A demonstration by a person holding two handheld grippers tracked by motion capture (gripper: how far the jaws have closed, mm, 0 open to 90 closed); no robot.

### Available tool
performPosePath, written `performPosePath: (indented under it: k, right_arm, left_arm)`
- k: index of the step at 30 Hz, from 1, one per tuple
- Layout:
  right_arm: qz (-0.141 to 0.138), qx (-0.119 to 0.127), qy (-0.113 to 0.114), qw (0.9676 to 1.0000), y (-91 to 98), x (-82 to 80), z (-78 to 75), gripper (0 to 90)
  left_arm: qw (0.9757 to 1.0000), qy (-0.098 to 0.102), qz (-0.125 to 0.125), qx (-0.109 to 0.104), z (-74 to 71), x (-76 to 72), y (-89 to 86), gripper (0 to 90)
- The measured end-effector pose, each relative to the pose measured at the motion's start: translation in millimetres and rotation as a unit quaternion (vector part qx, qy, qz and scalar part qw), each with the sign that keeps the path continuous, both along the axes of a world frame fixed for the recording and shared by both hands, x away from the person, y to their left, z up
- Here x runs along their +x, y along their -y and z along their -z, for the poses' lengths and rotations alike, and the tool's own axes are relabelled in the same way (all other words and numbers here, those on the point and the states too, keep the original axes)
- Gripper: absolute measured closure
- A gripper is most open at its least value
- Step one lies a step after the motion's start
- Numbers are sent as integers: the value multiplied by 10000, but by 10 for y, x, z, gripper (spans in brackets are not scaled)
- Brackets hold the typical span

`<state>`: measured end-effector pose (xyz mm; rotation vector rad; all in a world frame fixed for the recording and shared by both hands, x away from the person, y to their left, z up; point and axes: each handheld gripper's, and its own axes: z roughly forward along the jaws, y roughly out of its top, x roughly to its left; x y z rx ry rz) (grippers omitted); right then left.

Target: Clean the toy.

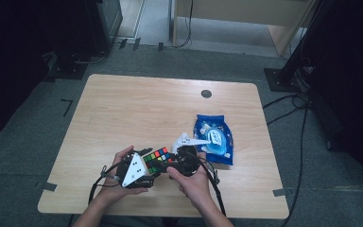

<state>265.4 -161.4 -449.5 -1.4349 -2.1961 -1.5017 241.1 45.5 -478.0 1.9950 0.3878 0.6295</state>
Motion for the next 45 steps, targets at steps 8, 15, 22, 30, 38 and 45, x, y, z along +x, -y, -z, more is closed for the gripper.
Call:
performPosePath:
  k: [8,15,22,30,38,45]
  right_arm:
    - [-26,27,-48,10000,7,20,9,344]
    - [-211,322,419,9984,180,62,-87,366]
    - [-199,-1244,1600,9791,306,183,125,392]
    - [-863,-2394,2036,9454,167,277,517,334]
    - [-732,-2383,1553,9559,270,336,658,558]
    - [-211,-2244,1219,9666,410,345,593,862]
  left_arm:
    - [9999,101,-7,104,8,-27,10,339]
    - [9982,-66,-596,-61,-34,119,-202,341]
    - [9958,-331,-779,-357,-58,205,-368,340]
    - [9970,-409,-588,-291,-28,191,-307,340]
    - [9975,-451,-479,-243,-9,175,-273,340]
    - [9975,-492,-444,-252,-2,172,-259,340]
